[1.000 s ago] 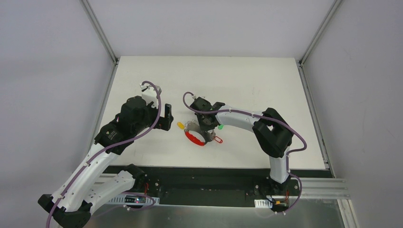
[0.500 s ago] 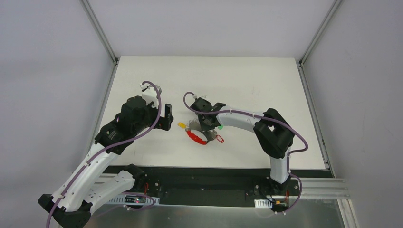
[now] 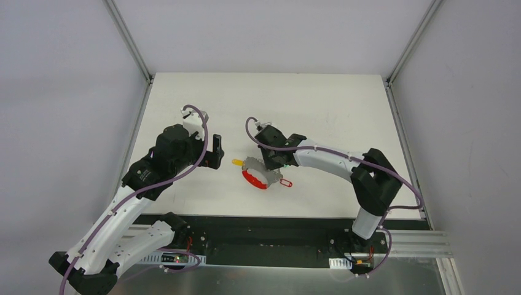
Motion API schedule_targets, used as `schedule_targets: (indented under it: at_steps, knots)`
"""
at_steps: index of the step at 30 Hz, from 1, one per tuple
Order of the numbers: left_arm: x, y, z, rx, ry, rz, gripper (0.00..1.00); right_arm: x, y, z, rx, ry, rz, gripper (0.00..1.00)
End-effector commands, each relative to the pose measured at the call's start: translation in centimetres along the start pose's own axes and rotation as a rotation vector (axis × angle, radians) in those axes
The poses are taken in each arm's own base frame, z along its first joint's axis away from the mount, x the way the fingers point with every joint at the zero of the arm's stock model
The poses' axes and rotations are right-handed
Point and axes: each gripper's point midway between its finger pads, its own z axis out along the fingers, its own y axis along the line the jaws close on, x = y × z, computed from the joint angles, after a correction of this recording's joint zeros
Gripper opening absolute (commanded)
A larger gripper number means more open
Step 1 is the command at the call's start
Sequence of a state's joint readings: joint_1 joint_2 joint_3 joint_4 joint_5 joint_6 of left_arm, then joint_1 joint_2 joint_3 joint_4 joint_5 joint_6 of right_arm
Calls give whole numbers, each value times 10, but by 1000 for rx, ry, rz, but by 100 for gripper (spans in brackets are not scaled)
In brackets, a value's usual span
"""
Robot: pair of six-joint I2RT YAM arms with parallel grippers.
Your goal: Put the keys on the keyring
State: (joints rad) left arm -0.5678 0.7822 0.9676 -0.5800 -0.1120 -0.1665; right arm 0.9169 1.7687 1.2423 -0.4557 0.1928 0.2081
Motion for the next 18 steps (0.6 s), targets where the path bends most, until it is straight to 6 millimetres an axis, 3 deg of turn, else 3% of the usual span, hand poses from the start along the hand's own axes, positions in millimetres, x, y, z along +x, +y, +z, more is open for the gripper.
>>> schedule_targets:
  at_steps: [1,8,18]
  knots:
    - [-11,-1,-4,14,-53,5,100,-10,12,-27,-104,-64,-9,0]
    - [-18,-4,-15,44,-99,4,100,-25,33,-63,-279,-173,-46,0]
    - [-38,-49,-54,332,-210,64,100,-32,64,-137,-548,-234,-157,0]
